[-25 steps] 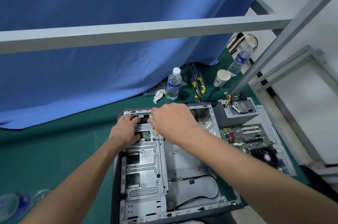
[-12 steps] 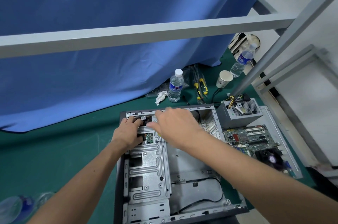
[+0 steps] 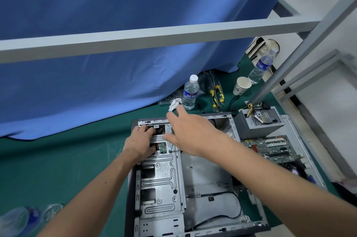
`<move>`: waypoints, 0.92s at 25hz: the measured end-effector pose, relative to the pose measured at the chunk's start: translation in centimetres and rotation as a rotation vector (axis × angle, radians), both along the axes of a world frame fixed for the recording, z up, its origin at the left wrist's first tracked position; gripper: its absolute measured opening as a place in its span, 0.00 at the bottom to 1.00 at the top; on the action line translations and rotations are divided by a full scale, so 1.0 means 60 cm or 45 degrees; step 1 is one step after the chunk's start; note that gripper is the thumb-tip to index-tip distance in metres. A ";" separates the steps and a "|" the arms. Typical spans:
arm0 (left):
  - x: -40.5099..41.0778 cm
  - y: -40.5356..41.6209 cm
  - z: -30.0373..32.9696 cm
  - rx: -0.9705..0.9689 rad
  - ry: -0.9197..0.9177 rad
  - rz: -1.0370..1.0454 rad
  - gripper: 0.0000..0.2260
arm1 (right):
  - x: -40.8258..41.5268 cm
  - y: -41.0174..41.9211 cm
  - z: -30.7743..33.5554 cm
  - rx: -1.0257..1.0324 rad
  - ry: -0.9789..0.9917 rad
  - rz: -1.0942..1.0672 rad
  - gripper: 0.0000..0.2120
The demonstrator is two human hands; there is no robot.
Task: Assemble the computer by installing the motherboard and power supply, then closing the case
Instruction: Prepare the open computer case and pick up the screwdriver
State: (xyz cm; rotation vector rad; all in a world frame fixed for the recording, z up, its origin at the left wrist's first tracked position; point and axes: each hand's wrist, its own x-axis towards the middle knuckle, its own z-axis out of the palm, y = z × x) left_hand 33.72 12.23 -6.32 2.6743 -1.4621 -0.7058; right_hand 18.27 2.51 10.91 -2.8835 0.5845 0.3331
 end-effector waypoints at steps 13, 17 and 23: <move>0.003 0.000 -0.006 -0.001 -0.007 0.001 0.26 | -0.006 -0.012 0.007 0.067 -0.009 0.151 0.09; 0.001 0.000 -0.008 0.009 -0.017 0.005 0.26 | 0.000 0.001 -0.007 -0.280 -0.039 0.093 0.18; 0.003 -0.002 -0.007 -0.019 -0.003 0.011 0.26 | 0.000 -0.018 0.008 -0.002 -0.011 0.173 0.07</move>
